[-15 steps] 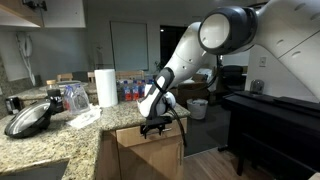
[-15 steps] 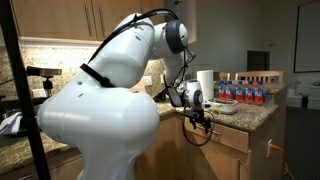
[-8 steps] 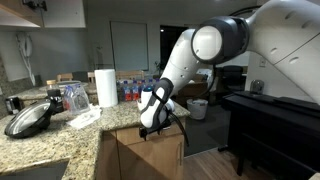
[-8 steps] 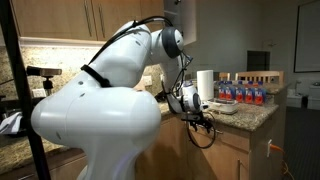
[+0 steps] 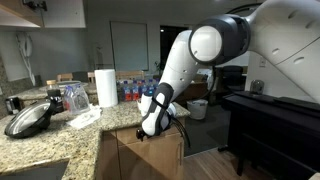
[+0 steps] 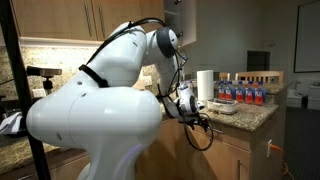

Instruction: Close the top drawer

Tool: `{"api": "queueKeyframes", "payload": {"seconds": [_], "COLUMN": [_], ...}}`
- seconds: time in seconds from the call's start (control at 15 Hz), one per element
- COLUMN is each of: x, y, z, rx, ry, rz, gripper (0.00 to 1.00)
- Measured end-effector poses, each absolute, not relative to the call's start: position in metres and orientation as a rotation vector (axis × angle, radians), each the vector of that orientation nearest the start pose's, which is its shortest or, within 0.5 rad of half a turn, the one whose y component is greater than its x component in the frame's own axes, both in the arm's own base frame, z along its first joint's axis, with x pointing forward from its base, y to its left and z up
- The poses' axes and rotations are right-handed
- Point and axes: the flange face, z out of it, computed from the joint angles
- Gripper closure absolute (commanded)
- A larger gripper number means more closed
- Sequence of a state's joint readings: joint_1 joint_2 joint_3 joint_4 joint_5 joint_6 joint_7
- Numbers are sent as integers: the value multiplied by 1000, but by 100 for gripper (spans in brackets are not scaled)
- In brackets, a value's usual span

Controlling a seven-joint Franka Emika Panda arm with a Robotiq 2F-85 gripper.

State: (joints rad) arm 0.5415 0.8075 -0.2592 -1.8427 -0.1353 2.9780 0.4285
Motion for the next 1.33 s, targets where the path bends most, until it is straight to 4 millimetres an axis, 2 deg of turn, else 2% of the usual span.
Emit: {"api": "queueKeyframes", "payload": {"seconds": [0.27, 0.47, 0.73, 0.93, 1.13, 1.33], "x": [592, 566, 533, 504, 486, 472], "y": [210, 200, 174, 157, 125, 90], "z": [137, 148, 168, 185, 206, 229], "rx": [-3131, -3135, -3150, -3138, -3133, -3159], "ry": [-175, -164, -137, -210, -231, -197], "rz": [-631, -612, -515, -284, -80, 41], "gripper": [0, 0, 0, 0, 0, 0]}}
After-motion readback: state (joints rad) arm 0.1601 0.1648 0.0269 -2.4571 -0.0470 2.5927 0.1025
